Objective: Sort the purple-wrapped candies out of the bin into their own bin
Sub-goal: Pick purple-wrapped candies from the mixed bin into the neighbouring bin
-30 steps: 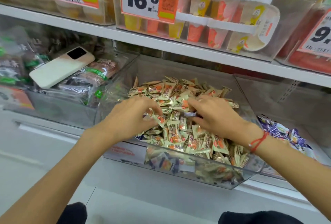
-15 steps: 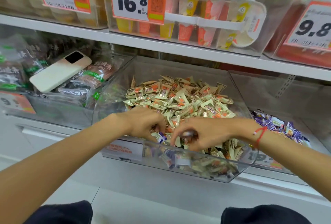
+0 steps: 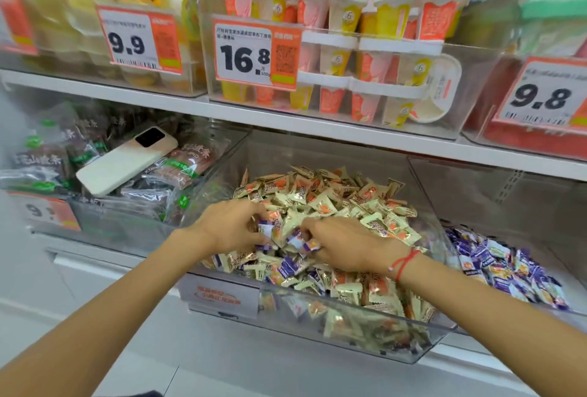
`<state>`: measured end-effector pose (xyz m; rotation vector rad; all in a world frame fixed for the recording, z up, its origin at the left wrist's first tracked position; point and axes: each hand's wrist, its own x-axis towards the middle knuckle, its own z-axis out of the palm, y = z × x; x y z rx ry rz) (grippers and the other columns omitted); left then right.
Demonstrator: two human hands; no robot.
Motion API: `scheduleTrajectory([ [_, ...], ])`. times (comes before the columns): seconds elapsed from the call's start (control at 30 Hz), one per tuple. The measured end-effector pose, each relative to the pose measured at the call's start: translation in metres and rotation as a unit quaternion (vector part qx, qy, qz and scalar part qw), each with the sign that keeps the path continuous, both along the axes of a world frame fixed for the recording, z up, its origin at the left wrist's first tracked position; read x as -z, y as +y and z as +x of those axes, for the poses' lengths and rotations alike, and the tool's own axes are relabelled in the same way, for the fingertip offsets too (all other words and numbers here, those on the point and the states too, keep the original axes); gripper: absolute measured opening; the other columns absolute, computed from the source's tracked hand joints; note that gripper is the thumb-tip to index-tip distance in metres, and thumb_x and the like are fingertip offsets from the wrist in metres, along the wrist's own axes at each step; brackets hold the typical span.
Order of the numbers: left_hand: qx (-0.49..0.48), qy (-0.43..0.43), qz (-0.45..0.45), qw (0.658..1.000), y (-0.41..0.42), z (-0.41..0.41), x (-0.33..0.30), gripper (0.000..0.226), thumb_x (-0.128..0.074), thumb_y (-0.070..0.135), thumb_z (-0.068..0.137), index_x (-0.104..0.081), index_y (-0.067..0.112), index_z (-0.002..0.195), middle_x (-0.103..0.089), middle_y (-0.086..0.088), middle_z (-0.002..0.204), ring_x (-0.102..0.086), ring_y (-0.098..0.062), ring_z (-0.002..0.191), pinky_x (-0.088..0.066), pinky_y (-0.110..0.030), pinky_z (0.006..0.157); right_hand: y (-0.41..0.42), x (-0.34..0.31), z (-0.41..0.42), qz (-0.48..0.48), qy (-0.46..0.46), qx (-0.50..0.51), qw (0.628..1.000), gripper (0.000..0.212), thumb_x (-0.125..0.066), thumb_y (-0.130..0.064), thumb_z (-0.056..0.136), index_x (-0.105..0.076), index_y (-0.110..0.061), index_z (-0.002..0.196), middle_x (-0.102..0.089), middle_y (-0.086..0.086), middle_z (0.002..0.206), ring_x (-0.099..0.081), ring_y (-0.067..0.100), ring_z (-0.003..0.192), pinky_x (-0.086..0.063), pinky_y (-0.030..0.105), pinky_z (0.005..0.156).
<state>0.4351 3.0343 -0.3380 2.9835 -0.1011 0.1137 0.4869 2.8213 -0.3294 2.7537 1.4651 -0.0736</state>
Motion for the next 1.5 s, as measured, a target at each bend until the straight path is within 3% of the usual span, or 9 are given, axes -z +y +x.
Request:
scheduleTrajectory([
  [0.13, -0.012, -0.036, -0.155, 0.987, 0.001, -0.009, -0.008, 0.025, -0.064, 0.052, 0.083, -0.053, 0.038, 0.101, -0.062, 0.013, 0.106, -0.062, -0.007, 0.097, -0.051, -0.036, 0.083, -0.016, -0.028, -0.005, 0.135, 0.159, 0.045, 0.977, 0.025, -0.042, -0.040, 0.099, -0.037, -0.016, 0.102, -0.059, 0.011, 0.097, -0.058, 0.025, 0.088, -0.049, 0.040, 0.075],
  [0.23, 0.001, -0.066, -0.229, 0.971, -0.014, -0.020, -0.024, 0.027, -0.064, 0.048, 0.083, -0.053, 0.036, 0.104, -0.060, 0.013, 0.103, -0.061, -0.001, 0.092, -0.051, -0.034, 0.084, -0.046, -0.043, -0.025, 0.242, 0.227, 0.062, 0.941, 0.019, -0.041, -0.045, 0.097, -0.041, -0.026, 0.095, -0.050, -0.005, 0.088, -0.048, 0.008, 0.074, -0.044, 0.029, 0.069],
  [0.57, 0.231, -0.139, -0.236, 0.934, -0.184, -0.014, -0.063, 0.024, -0.052, 0.037, 0.096, -0.055, 0.033, 0.120, -0.062, 0.014, 0.101, -0.058, 0.002, 0.085, -0.048, -0.033, 0.073, -0.178, -0.059, -0.034, 0.505, 0.057, 0.237, 0.828, 0.007, -0.048, -0.020, 0.098, -0.049, -0.027, 0.097, -0.061, 0.009, 0.073, -0.057, 0.006, 0.055, -0.042, 0.017, 0.050],
  [0.83, 0.225, -0.151, -0.026, 0.962, -0.258, 0.036, -0.052, 0.035, -0.050, 0.025, 0.096, -0.051, 0.025, 0.130, -0.066, -0.001, 0.115, -0.058, -0.026, 0.108, -0.038, -0.035, 0.079, -0.239, -0.032, 0.011, 0.163, 0.046, 0.382, 0.908, 0.043, -0.070, -0.011, 0.084, -0.051, -0.013, 0.123, -0.057, 0.006, 0.120, -0.055, 0.024, 0.114, -0.044, 0.033, 0.089],
  [0.97, 0.233, -0.157, -0.059, 0.958, -0.240, 0.032, -0.060, 0.040, -0.053, 0.024, 0.093, -0.051, 0.028, 0.133, -0.061, 0.004, 0.123, -0.053, -0.020, 0.114, -0.042, -0.035, 0.088, -0.238, -0.033, 0.006, 0.199, 0.150, 0.304, 0.920, 0.065, -0.077, -0.007, 0.077, -0.046, -0.030, 0.129, -0.049, -0.005, 0.132, -0.049, 0.013, 0.120, -0.042, 0.031, 0.102],
  [1.13, 0.152, -0.226, -0.103, 0.957, -0.144, -0.018, -0.053, 0.033, -0.052, 0.034, 0.095, -0.055, 0.031, 0.128, -0.056, 0.017, 0.127, -0.046, -0.004, 0.120, -0.036, -0.029, 0.103, -0.217, -0.034, -0.035, 0.298, -0.046, 0.191, 0.934, 0.041, -0.071, -0.009, 0.084, -0.060, -0.038, 0.111, -0.057, -0.019, 0.119, -0.052, 0.006, 0.114, -0.041, 0.030, 0.100],
  [1.27, -0.038, -0.332, -0.078, 0.939, -0.045, -0.068, -0.019, 0.031, -0.049, 0.033, 0.091, -0.063, 0.023, 0.116, -0.061, 0.007, 0.120, -0.054, -0.018, 0.112, -0.043, -0.038, 0.093, -0.154, -0.049, -0.059, 0.370, -0.001, 0.048, 0.928, 0.019, -0.069, -0.024, 0.086, -0.070, -0.031, 0.104, -0.064, -0.020, 0.106, -0.059, 0.006, 0.108, -0.043, 0.023, 0.093],
  [1.4, -0.203, -0.292, -0.091, 0.930, -0.002, -0.090, -0.004, 0.037, -0.062, 0.022, 0.089, -0.057, 0.016, 0.126, -0.053, -0.002, 0.131, -0.047, -0.029, 0.118, -0.043, -0.047, 0.093, -0.052, -0.049, -0.050, 0.253, 0.188, -0.066, 0.947, 0.019, -0.059, -0.019, 0.094, -0.070, -0.026, 0.108, -0.068, -0.016, 0.105, -0.061, 0.003, 0.102, -0.050, 0.029, 0.087],
  [1.5, -0.227, -0.239, -0.109, 0.938, 0.003, -0.094, 0.002, 0.042, -0.055, 0.028, 0.093, -0.049, 0.018, 0.133, -0.053, 0.000, 0.131, -0.048, -0.026, 0.118, -0.044, -0.042, 0.086, 0.005, -0.022, -0.034, 0.071, 0.102, -0.175, 0.977, 0.027, -0.057, -0.022, 0.095, -0.061, -0.022, 0.123, -0.064, -0.006, 0.121, -0.057, 0.008, 0.109, -0.046, 0.037, 0.094],
])
